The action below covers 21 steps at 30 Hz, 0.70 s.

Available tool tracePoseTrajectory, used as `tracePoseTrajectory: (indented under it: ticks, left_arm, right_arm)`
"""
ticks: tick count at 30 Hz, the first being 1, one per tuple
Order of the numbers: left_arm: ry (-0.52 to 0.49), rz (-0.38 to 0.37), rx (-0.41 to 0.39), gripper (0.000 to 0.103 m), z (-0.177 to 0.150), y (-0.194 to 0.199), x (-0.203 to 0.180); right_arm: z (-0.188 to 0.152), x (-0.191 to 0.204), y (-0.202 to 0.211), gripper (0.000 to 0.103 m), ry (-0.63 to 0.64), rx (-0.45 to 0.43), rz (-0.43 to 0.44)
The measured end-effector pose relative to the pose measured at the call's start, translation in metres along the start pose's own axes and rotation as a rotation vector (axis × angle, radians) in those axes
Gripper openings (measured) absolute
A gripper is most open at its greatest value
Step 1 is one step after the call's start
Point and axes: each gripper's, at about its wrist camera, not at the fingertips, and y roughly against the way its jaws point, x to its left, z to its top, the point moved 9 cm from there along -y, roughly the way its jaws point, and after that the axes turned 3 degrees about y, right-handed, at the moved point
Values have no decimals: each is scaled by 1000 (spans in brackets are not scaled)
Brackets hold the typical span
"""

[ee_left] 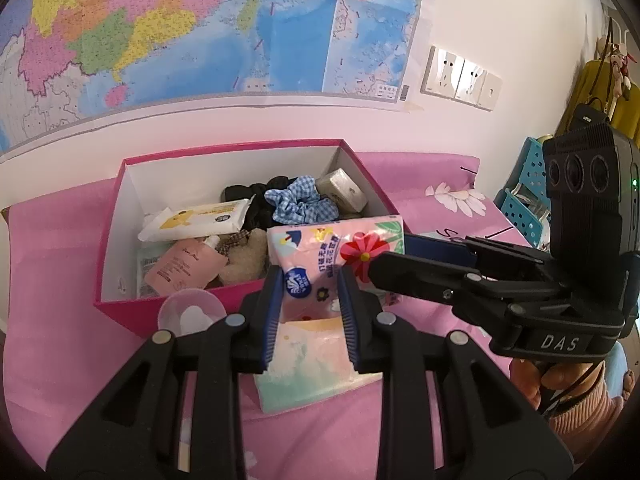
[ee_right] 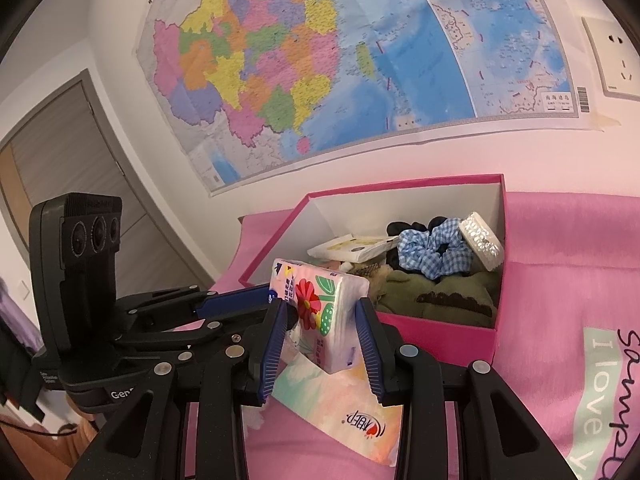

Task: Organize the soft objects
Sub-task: 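Lower the tissue pack into the pink box beside the wipes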

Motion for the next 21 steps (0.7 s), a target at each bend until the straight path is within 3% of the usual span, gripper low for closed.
tracePoseTrajectory:
  ticks: [21]
  left_arm:
    - [6, 22, -2, 29, 10, -10, 8]
  right_arm:
    - [10, -4, -9, 36, 4, -6, -12]
